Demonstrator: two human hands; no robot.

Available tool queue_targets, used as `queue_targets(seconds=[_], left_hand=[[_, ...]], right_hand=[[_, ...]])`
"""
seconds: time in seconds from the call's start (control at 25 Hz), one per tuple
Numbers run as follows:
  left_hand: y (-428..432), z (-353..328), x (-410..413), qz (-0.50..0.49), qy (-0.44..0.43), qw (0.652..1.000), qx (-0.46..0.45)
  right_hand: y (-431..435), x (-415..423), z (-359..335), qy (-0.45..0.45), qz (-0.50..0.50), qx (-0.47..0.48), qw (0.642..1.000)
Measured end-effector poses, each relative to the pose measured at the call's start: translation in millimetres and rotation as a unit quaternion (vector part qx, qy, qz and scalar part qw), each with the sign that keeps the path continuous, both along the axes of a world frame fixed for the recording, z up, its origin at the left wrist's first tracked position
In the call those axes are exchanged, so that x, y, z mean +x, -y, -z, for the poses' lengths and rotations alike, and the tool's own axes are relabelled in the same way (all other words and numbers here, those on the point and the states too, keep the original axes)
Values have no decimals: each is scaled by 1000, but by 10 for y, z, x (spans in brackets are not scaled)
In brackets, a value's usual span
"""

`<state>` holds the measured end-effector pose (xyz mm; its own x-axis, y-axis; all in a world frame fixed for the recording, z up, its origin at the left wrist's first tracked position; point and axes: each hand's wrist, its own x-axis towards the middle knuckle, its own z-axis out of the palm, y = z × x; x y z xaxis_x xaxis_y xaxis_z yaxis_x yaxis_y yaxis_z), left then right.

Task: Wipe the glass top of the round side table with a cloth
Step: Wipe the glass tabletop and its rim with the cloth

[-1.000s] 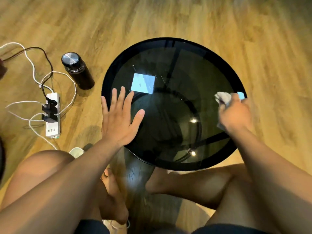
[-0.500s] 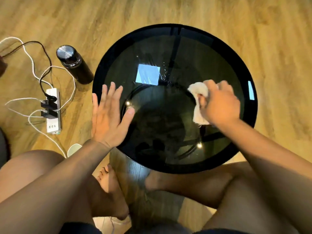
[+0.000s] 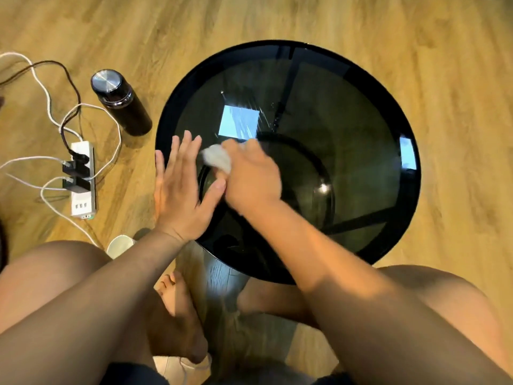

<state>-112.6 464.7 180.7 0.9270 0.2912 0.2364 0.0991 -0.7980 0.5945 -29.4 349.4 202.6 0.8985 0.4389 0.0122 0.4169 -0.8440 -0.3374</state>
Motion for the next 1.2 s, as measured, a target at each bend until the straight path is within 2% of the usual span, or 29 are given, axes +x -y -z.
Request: queue_targets(seconds=[0.08, 0.16, 0.2, 0.32, 0.4, 0.48, 0.52, 0.64, 0.72, 0.8, 0.88, 0.96, 1.04, 1.12, 1.2], left_hand=[[6, 1, -31, 6, 16, 1000, -23], [3, 10, -24, 7, -4, 1000, -1], [-2, 19, -16, 2, -16, 1000, 10], [13, 28, 5, -16, -30, 999, 24], [4, 27, 12, -25, -29, 999, 16], [5, 32, 3, -28, -20, 999, -2], [6, 35, 2, -29, -13, 999, -11], [5, 28, 7, -26, -1, 999, -27], [-5, 17, 7, -27, -3, 999, -27], [10, -2, -25, -32, 0, 999, -43], [14, -29, -55, -32, 21, 998, -59], [-77, -66, 14, -23, 35, 998, -46], [-248, -76, 178, -22, 19, 1000, -10], [-372, -47, 287, -41, -33, 999, 4], [-401, 22, 340, -51, -73, 996, -1]], right_hand=[[-227, -378, -69, -32, -113, 25, 993], [82, -303, -66, 2, -142, 16, 990], [357, -177, -65, 30, -124, -15, 992], [1424, 488, -96, 52, 51, -66, 995], [1962, 1011, -156, 42, 188, -95, 977], [2097, 1433, -178, 30, 277, -108, 954], [1938, 1535, -181, 27, 285, -110, 952], [988, 1377, -47, 58, 208, -96, 972], [121, 918, 7, 55, 108, -56, 991], [-536, 381, 36, 14, -22, -29, 999], [-628, 70, -16, -16, -119, 12, 993], [-155, 151, -25, 3, -143, 21, 990], [571, 414, -30, 41, -86, -30, 995], [1357, 861, -48, 59, 40, -63, 995], [1876, 1329, -132, 48, 172, -97, 979]])
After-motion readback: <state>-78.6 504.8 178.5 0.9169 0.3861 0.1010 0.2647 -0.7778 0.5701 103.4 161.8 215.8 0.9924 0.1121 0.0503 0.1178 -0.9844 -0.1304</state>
